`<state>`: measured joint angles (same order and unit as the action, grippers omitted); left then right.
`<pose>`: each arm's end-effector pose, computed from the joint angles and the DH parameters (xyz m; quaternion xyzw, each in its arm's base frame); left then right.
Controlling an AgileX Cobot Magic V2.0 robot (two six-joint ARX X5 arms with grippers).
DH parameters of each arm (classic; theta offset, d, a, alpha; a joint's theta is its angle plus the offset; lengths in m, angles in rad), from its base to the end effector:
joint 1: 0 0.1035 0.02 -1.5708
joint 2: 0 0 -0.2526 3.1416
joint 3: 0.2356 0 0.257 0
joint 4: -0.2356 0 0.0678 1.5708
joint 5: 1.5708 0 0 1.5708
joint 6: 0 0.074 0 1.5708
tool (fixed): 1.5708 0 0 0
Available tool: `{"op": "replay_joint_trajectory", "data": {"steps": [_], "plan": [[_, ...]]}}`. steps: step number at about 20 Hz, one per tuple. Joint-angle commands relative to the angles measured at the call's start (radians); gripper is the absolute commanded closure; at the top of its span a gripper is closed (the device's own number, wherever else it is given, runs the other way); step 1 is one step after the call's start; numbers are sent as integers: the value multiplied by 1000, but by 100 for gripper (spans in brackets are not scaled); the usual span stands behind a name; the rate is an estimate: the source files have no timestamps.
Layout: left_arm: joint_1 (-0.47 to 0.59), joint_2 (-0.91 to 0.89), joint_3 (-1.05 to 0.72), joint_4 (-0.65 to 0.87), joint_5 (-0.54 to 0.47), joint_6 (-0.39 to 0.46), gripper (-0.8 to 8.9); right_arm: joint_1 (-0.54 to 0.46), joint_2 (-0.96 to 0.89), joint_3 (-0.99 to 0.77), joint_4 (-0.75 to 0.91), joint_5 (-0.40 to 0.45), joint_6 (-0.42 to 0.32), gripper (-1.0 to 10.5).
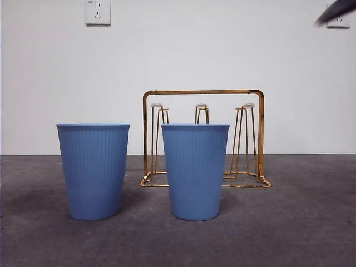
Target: Pick up cup 1,put cup 1 in the cup rack,pick up cup 2,put cup 2 in the cup rack
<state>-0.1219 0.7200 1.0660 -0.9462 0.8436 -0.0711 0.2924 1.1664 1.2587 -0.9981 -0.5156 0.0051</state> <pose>0.1336 -0.0721 0.3452 -0.1344 0.2922 -0.4334 0.8419 0.2245 0.1057 0.3145 0.0508 0.4357 0.3524 0.8267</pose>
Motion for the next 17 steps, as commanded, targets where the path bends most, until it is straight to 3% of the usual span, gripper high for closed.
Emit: {"op": "replay_joint_trajectory", "data": {"steps": [1, 7, 11, 17], "plan": [[-4, 5, 2, 32, 29, -12, 127, 98, 103, 8, 28, 100, 48, 411], [-4, 9, 2, 53, 32, -31, 127, 264, 348, 8, 147, 289, 126, 415], [-17, 10, 2, 54, 31, -41, 127, 306, 455, 8, 209, 343, 150, 417], [-44, 25, 2, 57, 31, -54, 127, 317, 532, 8, 250, 352, 153, 723]]}}
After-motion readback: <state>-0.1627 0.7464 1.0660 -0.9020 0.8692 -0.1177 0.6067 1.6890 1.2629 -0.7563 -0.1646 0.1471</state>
